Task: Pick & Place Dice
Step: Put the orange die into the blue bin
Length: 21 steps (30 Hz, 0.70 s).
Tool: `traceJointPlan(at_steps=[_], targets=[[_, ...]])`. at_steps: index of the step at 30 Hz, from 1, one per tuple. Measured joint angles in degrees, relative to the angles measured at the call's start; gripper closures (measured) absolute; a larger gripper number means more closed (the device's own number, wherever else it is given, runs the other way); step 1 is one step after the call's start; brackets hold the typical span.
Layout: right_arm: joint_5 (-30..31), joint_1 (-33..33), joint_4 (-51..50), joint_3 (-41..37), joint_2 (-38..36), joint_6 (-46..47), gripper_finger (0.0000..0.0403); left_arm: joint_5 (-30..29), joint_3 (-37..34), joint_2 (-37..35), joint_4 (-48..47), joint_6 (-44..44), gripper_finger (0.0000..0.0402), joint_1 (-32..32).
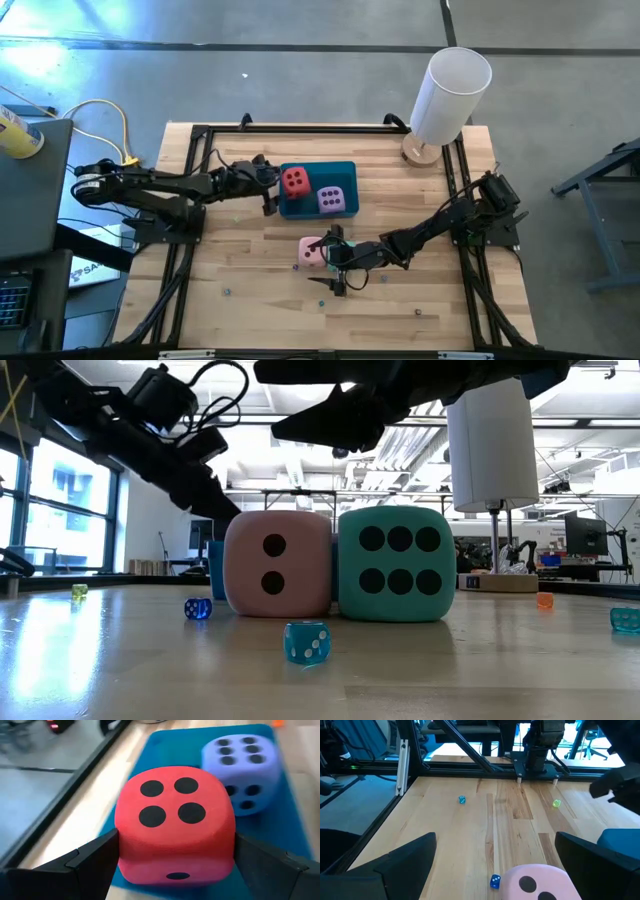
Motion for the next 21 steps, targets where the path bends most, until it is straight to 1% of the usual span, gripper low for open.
traceJointPlan(at_steps=[3,6,10,16,21], targets=[[0.0,0.0,0.0,0.0,0.0,0.0,0.0003,-2.56,0.0,0.0,0.02,-0.2,0.0054,0.0],[0.0,0.0,0.0,0.0,0.0,0.0,0.0003,-2.84,0.0,0.0,0.53,0.02,0.0054,-0.02],[0.0,0.0,0.0,0.0,0.0,0.0,0.0003,-2.9,0.02,-0.02,0.56,-1.92,0.0054,-0.02],[0.0,0.0,-0.81,0.0,0.0,0.0,0.0003,-2.97,0.02,-0.02,0.59,0.7,0.0054,-0.02],[0.0,0.0,-0.93,0.0,0.0,0.19,0.0003,-2.97,0.02,-0.02,0.56,1.13,0.0054,-0.36]])
